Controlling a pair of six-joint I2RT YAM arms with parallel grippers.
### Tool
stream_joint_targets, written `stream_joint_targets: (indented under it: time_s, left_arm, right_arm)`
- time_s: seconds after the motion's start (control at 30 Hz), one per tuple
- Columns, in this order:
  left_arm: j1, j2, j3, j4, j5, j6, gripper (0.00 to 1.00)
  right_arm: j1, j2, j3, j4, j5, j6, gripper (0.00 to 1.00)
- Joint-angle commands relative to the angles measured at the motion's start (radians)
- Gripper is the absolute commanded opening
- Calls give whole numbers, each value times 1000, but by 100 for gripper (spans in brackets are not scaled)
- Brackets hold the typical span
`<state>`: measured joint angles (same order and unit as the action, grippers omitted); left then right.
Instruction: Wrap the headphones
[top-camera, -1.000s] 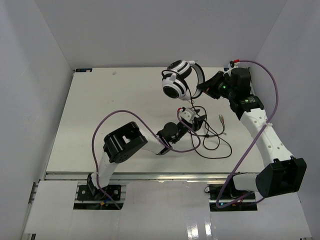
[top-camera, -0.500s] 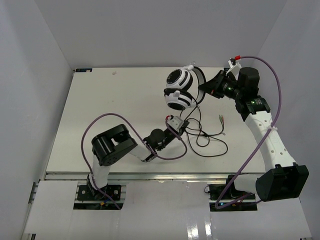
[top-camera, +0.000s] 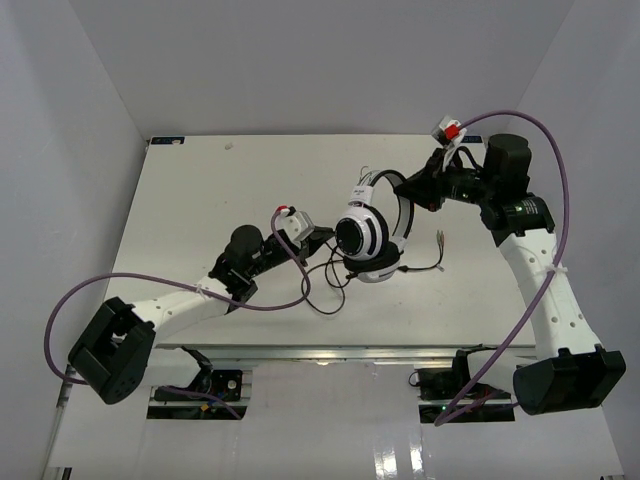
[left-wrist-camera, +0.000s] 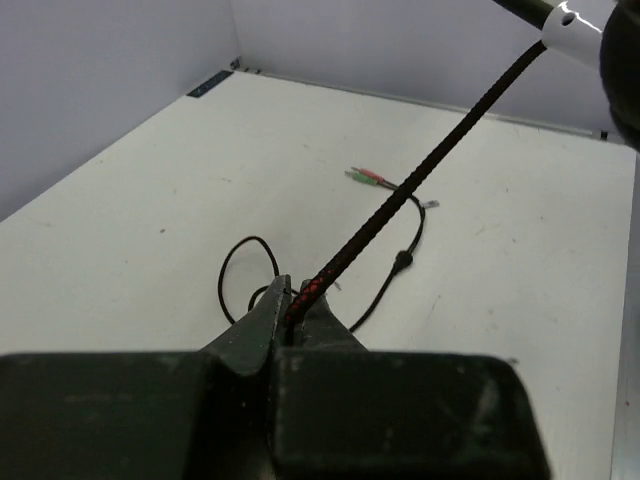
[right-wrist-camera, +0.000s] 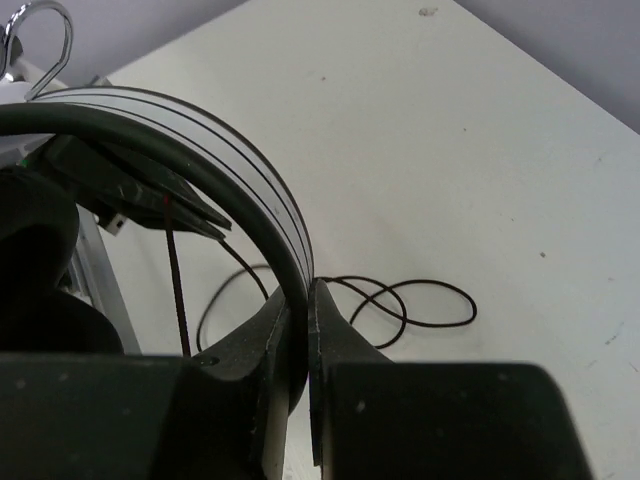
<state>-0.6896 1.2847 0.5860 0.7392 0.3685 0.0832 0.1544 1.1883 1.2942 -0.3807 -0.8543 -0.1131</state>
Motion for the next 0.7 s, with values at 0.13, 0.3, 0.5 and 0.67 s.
stream_joint_targets:
  time_s: [0.13, 0.3, 0.5, 0.67]
  left_arm:
    - [90, -47, 233, -640, 150, 137, 0]
    - [96, 5, 368, -867, 149, 163, 2]
    - [112, -49, 402, -964, 113, 178, 5]
    - [113, -23, 472, -1072, 167, 133, 7]
  right_arm:
    - [32, -71, -50, -174, 220, -470, 8]
    - [64, -85, -115, -183, 311, -608, 8]
    - [83, -127, -215, -103, 388, -716, 8]
    - [127, -134, -260, -40, 487, -759, 8]
